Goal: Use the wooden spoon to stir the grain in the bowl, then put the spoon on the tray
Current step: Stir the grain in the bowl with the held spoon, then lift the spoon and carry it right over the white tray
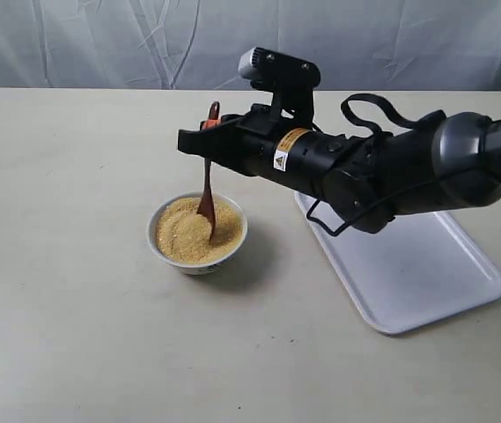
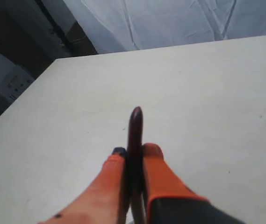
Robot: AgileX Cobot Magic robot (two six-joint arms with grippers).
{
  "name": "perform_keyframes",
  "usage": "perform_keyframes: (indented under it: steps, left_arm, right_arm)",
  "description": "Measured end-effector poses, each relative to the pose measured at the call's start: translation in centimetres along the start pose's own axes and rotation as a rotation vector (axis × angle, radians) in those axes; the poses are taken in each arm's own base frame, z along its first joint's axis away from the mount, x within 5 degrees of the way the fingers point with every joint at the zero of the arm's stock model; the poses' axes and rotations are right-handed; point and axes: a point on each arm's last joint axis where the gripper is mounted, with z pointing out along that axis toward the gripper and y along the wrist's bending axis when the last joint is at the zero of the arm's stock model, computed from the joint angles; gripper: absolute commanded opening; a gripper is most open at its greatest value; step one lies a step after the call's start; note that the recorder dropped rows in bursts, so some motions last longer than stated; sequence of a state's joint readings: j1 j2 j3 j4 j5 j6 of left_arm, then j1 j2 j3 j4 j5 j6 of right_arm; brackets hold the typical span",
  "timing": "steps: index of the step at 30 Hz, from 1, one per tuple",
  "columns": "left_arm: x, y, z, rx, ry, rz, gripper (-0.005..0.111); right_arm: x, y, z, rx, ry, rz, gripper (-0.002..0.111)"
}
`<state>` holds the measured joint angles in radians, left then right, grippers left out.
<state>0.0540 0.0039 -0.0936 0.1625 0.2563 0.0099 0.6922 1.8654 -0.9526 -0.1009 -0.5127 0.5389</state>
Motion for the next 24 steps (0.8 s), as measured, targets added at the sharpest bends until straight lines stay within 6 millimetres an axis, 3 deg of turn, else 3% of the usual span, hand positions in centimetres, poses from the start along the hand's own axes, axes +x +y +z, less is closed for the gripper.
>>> perform_keyframes:
  steps: [11, 24]
  left_arm:
    - [0.0, 0.0, 0.0, 0.0, 0.0, 0.0, 0.0]
    - [0.0, 0.0, 0.0, 0.0, 0.0, 0.0, 0.0]
  right_arm:
    - [-2.5, 1.5, -1.7, -0.045, -0.059, -0.078, -0.001]
    - [-2.1, 1.7, -1.8, -0.061, -0.012, -0.178, -0.001]
